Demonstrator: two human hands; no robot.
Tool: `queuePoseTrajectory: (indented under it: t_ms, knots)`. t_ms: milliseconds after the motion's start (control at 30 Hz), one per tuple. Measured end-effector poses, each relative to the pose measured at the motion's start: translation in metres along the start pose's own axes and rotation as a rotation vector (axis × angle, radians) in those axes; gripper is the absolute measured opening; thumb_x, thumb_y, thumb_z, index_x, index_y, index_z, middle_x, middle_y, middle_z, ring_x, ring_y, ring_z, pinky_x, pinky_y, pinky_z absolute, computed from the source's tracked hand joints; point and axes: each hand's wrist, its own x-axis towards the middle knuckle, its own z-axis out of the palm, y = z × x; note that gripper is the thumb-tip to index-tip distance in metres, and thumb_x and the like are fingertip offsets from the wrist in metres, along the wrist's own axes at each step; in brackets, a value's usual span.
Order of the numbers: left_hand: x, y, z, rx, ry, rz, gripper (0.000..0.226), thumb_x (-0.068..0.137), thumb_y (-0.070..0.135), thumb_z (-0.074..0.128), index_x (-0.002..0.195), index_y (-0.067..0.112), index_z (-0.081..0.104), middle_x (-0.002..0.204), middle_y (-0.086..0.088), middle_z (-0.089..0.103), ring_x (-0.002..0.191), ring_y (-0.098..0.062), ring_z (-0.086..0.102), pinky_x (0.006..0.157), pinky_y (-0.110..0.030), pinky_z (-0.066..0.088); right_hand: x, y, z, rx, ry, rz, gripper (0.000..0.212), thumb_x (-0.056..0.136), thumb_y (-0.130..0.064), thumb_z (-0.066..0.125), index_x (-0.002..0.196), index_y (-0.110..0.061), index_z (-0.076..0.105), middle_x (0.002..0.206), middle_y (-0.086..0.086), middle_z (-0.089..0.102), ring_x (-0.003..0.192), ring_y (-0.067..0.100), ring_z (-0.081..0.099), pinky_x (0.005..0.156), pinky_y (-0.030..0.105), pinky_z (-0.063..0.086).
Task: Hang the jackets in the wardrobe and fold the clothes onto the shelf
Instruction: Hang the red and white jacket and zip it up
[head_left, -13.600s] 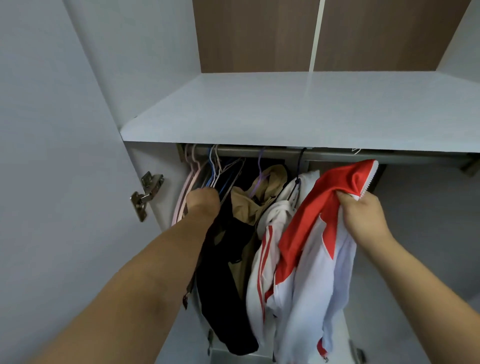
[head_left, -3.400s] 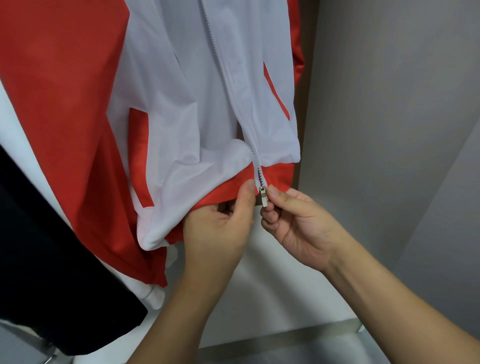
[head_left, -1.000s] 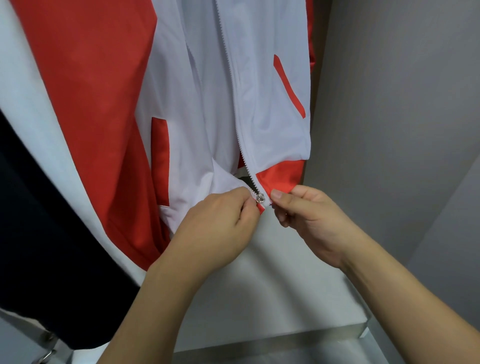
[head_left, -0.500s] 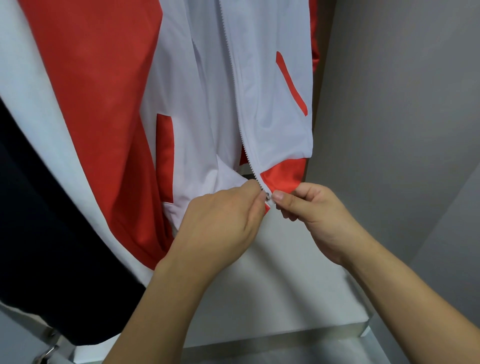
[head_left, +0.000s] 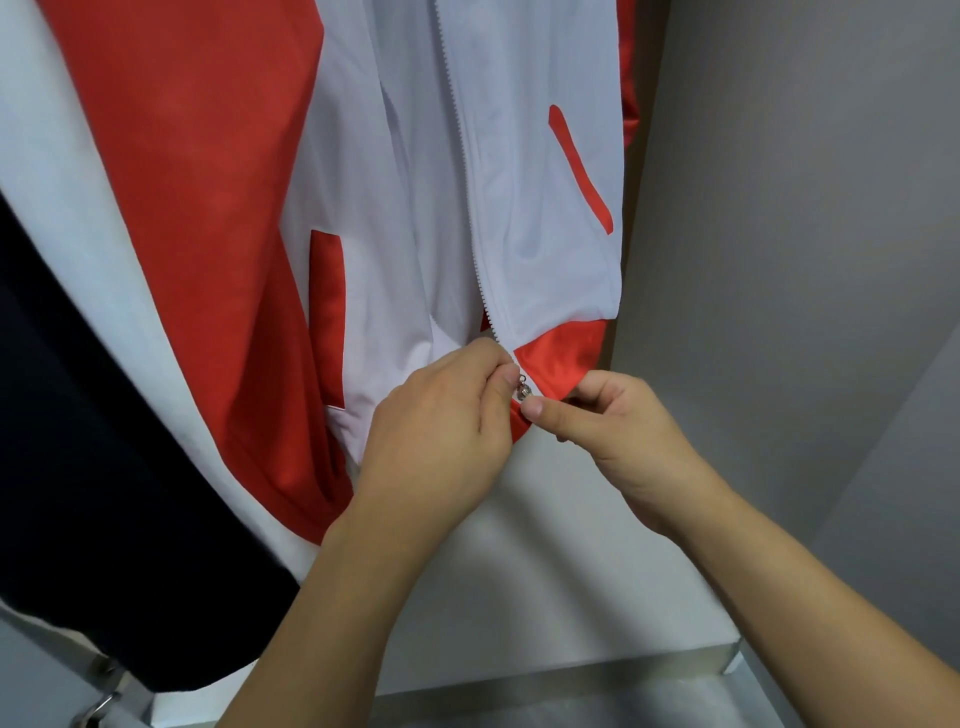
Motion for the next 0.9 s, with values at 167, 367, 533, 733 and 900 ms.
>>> queuePoseTrajectory:
  t_ms: [167,367,533,733,900]
  knots:
    - [-0.002,0.001,0.008,0.034,0.033,-0.06,0.02,0.101,0.028,0.045,0.086,0.02,0.055,0.077,0.005,0.06,0.078,-0.022,0.055,0.071,-0.041,0.044,-0.002,0.004,-0.004,-0.083,-0.014,0.002,0.024,0.082,-0.017,0.077,0.079,0.003,0.065,0.073,0.007,0.047,0.067,0.018,0.038,0.058,0.022,0.036]
    - [0.005,-0.007,0.001,0.061,0.308,-0.173,0.016,0.101,0.023,0.047,0.089,0.019,0.058,0.087,-0.003,0.065,0.083,-0.029,0.056,0.065,-0.036,0.03,-0.003,0.012,-0.009,-0.127,0.013,0.03,0.042,0.078,-0.025,0.074,0.096,0.011,0.062,0.083,0.029,0.057,0.073,0.029,0.045,0.071,0.044,0.039]
    - [0.001,-0.002,-0.001,0.127,0.294,-0.007,0.014,0.1,0.02,0.053,0.094,0.018,0.065,0.09,-0.001,0.068,0.082,-0.023,0.058,0.067,-0.032,0.036,-0.001,0.023,-0.019,-0.228,0.102,0.161,0.024,0.081,-0.027,0.075,0.077,-0.009,0.06,0.066,-0.003,0.048,0.058,0.01,0.039,0.056,0.022,0.033]
    - [0.009,0.019,0.002,0.195,0.175,0.058,0.018,0.101,0.026,0.049,0.1,0.019,0.066,0.097,0.002,0.065,0.087,-0.022,0.059,0.074,-0.036,0.045,0.008,0.02,-0.022,-0.642,0.244,-0.145,0.053,0.074,-0.046,0.078,0.12,-0.045,0.053,0.107,-0.016,0.045,0.089,0.003,0.056,0.082,0.017,0.047]
    - [0.039,0.05,-0.006,0.398,0.093,0.176,0.019,0.101,0.03,0.045,0.095,0.02,0.06,0.087,0.002,0.053,0.077,-0.014,0.039,0.073,-0.029,0.028,0.016,-0.004,-0.003,-0.468,0.149,-0.329,0.017,0.074,-0.026,0.068,0.09,-0.03,0.069,0.083,-0.01,0.055,0.075,0.003,0.053,0.071,0.012,0.042]
